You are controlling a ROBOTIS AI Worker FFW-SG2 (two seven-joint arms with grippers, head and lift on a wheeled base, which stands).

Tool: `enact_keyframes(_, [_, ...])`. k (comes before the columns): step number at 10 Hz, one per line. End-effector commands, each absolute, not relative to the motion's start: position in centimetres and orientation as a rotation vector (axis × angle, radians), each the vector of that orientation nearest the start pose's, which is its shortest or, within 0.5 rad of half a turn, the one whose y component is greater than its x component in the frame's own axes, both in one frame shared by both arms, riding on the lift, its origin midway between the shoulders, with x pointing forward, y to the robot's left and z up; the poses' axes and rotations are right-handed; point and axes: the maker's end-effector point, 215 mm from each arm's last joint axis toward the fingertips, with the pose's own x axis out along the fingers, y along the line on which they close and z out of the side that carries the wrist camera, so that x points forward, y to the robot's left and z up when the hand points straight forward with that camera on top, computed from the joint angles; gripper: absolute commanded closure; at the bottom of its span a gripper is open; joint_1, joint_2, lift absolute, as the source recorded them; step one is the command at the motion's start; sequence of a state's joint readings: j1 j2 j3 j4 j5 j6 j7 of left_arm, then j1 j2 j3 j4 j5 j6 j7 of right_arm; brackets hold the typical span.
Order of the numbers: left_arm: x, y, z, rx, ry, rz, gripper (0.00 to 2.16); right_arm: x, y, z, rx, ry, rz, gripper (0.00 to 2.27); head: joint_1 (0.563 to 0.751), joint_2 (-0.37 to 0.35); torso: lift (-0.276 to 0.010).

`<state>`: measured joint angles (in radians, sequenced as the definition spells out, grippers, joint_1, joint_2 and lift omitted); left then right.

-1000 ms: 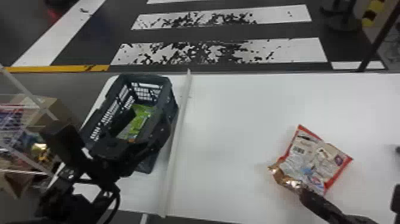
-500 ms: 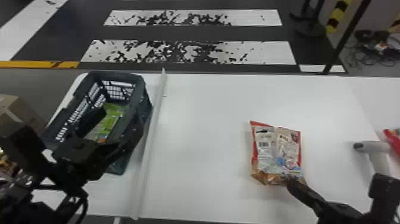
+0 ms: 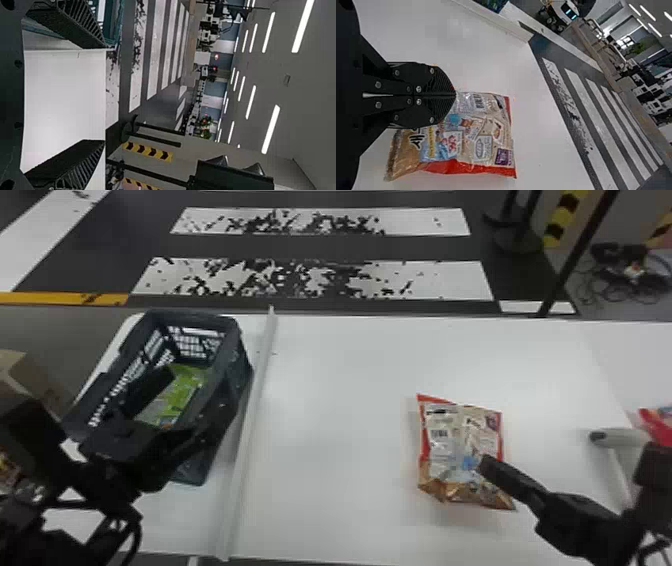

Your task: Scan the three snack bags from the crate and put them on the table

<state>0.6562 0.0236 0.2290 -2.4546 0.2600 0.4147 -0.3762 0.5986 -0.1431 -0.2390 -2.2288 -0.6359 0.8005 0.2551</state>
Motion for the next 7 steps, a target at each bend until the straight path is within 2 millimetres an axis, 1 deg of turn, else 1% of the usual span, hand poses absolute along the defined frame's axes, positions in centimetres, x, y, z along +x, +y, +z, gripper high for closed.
enact_keyframes(1, [39.2, 22.8, -27.9, -0.142, 0.140, -0.279, 0.01, 38.4, -21.1, -44.0, 0.436, 0.547, 0.311, 2.24, 0.695, 0.040, -0.094])
enact_keyframes(2, [39.2, 22.3, -27.8, -0.151, 0.137, -0.284, 0.01, 39.7, -21.2, -44.4, 0.401, 0.496, 0.309, 2.24, 0.695, 0.032, -0.094])
enact_keyframes(3, [39.2, 22.0, -27.9, -0.158, 0.137, -0.284, 0.01, 40.5, -21.2, -45.3, 0.367, 0.466, 0.300, 2.24, 0.695, 0.023, -0.094])
enact_keyframes(5, [39.5, 21.8, -27.9, -0.171, 0.140, -0.247, 0.01, 41.2, -21.0, -46.8, 0.324, 0.423, 0.289, 2.24, 0.695, 0.014, -0.094])
enact_keyframes(7, [39.9, 20.8, -28.3, -0.165, 0.149, -0.204, 0.01, 41.3, -19.9, -47.9, 0.278, 0.408, 0.290, 2.24, 0.695, 0.015, -0.094])
